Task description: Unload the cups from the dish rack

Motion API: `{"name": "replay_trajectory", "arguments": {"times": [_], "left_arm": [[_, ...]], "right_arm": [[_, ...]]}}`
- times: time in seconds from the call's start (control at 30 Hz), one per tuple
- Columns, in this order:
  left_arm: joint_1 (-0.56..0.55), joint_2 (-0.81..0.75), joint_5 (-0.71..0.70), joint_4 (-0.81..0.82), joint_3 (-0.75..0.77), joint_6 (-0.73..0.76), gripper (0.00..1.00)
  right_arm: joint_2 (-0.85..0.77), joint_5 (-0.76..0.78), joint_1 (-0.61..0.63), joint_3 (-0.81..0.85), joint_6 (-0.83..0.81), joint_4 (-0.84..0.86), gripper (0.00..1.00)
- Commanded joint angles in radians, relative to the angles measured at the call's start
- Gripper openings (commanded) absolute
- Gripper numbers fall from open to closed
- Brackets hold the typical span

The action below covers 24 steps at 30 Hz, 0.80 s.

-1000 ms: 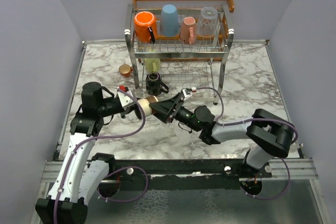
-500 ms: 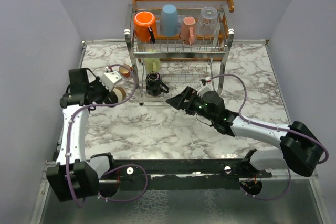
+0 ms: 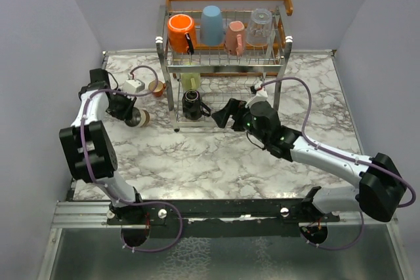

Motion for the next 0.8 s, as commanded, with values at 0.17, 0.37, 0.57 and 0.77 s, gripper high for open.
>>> {"name": "replay_trajectory", "arguments": {"times": [0.17, 0.37, 0.57, 0.77], "left_arm": [[-0.121, 0.269, -0.085, -0.061, 0.308, -0.166, 0.0], [-0.163, 0.41, -0.116, -0.17, 0.459, -0.187, 0.0], [-0.205, 0.469, -0.184, -0.212, 0.506, -0.19, 0.0], [-0.21, 0.455, -0.18, -0.22, 0.555, -0.224, 0.31]], "right_arm": [[0.031, 0.122, -0.003, -0.015, -0.116, 0.024, 1.0], [0.023, 0.137, -0.003, -0.043, -0.11, 0.04, 1.0], [0.019, 0.142, -0.003, -0.052, -0.109, 0.046, 1.0], [0.044, 0.131, -0.003, -0.052, -0.121, 0.053, 1.0]]}}
